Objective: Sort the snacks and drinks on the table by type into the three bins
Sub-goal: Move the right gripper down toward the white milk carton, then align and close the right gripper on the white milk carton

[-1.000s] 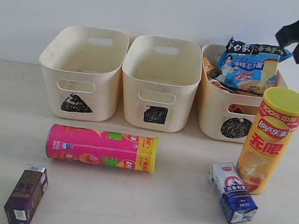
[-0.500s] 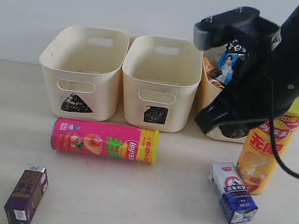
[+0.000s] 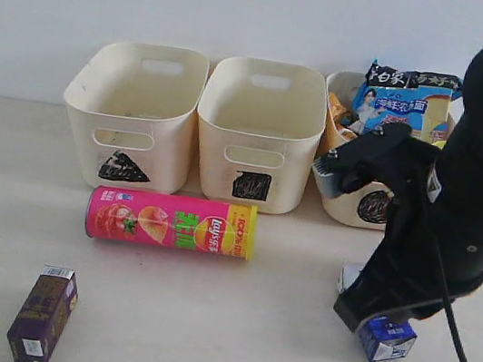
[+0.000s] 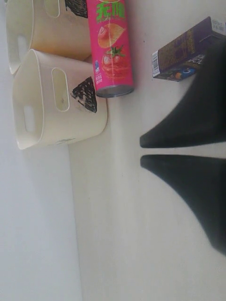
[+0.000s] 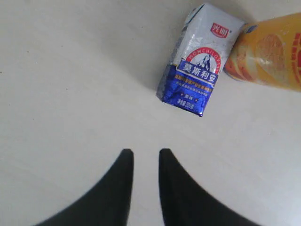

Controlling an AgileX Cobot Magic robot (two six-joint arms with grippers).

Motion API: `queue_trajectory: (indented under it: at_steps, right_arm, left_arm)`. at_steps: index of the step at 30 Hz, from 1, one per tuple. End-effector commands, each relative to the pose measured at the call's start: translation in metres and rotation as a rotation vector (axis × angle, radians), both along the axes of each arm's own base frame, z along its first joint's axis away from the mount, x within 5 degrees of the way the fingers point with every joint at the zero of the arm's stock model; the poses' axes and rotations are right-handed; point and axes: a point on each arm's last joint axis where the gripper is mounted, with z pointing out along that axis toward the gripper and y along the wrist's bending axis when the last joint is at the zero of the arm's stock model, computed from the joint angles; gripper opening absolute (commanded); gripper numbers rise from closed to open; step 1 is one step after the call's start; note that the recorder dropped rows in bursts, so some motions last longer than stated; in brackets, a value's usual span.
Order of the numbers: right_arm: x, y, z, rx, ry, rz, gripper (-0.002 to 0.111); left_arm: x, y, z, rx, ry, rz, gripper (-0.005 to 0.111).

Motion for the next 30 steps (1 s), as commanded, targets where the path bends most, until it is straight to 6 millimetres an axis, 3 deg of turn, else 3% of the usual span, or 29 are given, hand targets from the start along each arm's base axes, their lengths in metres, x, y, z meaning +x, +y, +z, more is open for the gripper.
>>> queue_trajectory:
  at_steps: [1,4,11,30]
  right_arm:
    - [-0.001,-0.003,-0.009,0.01,-0.038,-0.02,0.055]
    - [0.002,-0.006,-0.015,0.012,-0.041,-0.063,0.073]
    - [0.022,-0.018,-0.035,0.054,0.036,-0.168,0.073]
    - [0.049,-0.013,-0.097,0.0,0.13,-0.167,0.073]
  left_arm:
    - [0.0,0.0,0.001,-0.005,-0.007,0.004,0.004]
    - [0.0,0.0,0.001,-0.005,-0.007,0.004,0.004]
    - [0.0,0.0,0.001,-0.005,-0.007,0.004,0.004]
    - [0.0,0.0,0.001,-0.005,-0.007,0.004,0.004]
